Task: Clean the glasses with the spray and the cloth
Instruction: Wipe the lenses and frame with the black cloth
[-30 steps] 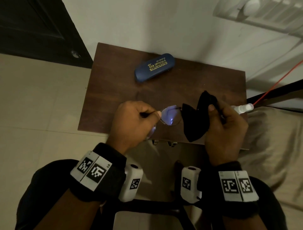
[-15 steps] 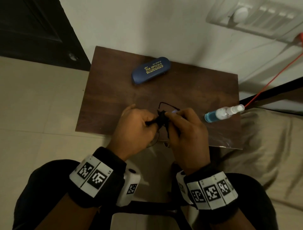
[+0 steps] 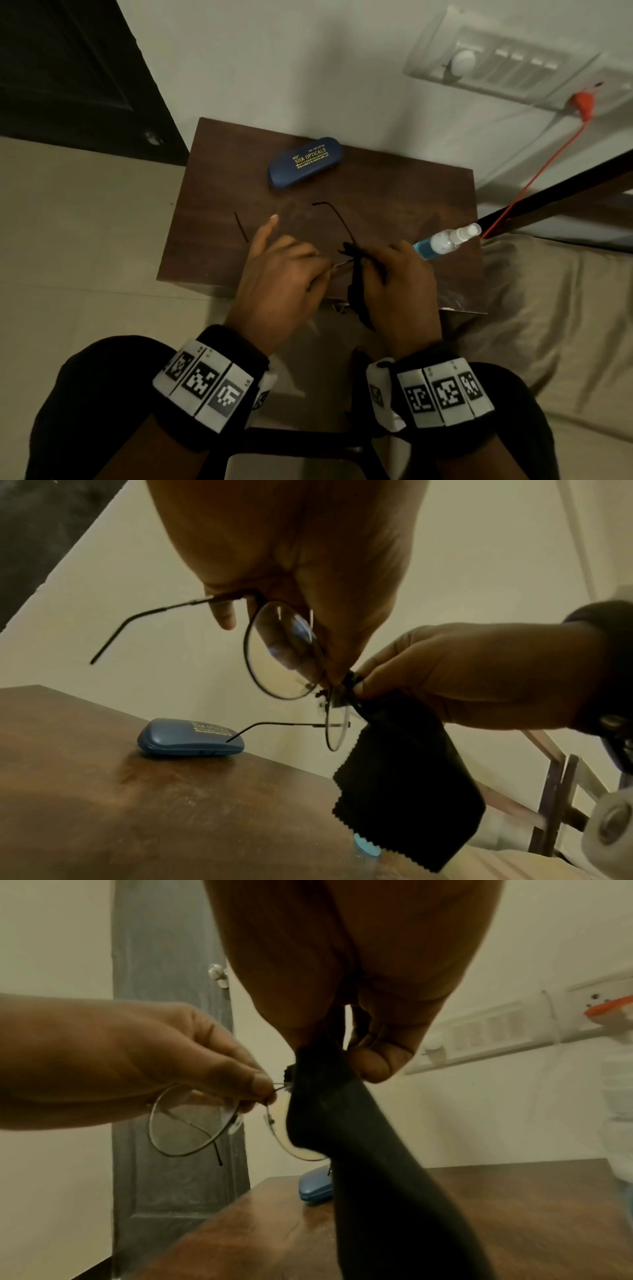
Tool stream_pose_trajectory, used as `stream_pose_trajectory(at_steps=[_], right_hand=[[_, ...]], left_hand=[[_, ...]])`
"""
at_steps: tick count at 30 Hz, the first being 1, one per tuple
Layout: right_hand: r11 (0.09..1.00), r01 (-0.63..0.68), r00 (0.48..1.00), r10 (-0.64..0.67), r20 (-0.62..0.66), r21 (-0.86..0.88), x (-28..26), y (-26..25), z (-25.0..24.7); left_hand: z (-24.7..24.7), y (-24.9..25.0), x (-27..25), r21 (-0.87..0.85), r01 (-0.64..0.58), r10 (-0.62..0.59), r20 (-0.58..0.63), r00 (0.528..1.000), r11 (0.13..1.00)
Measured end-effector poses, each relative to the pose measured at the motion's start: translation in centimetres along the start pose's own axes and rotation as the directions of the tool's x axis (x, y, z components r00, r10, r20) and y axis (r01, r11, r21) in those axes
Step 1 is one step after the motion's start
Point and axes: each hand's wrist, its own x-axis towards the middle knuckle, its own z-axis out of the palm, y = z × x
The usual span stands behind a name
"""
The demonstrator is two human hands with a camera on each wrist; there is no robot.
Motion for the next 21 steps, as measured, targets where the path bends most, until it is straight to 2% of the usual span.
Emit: stream_pose_trajectory(at_steps=[2, 6, 8, 12, 14, 17, 21], right_hand=[[0.999, 0.019, 1.000, -0.019, -0.018, 0.041, -0.1, -0.2, -0.1], [0.986, 0.132, 0.990, -0.137, 0.040, 0.104, -0.8, -1.7, 0.1], [0.987, 0.123, 0.992, -0.125, 0.013, 0.107, -0.3, -1.6, 0.1], [0.994, -0.033, 0.999, 0.036, -0.028, 0.104, 1.1, -0.1, -0.1], [0.988, -0.061, 0.996, 0.069, -0.052, 0.141, 1.3, 0.2, -0.2], [0.982, 0.021, 0.998, -0.009, -0.069, 0.188, 1.1, -0.5, -0.1], [0.971, 0.076, 0.997, -0.071, -0.030, 0.226, 0.9, -1.1, 0.1]], left_hand=[[0.2, -0.2, 0.0, -0.020, -0.011, 0.010, -0.042, 0.999, 1.000], [0.3, -0.4, 0.0, -0.084, 0.006, -0.013, -0.083, 0.996, 0.996], [0.4, -0.6, 0.1, -0.143, 0.033, -0.046, -0.094, 0.994, 0.989], [0.4, -1.3, 0.1, -0.292, 0.108, -0.143, -0.102, 0.984, 0.950], [0.3, -1.5, 0.2, -0.380, 0.135, -0.187, -0.105, 0.977, 0.915], [0.2, -1.7, 0.2, -0.450, 0.157, -0.217, -0.085, 0.973, 0.879], [0.3, -1.7, 0.1, -0.408, 0.136, -0.179, -0.069, 0.981, 0.903]])
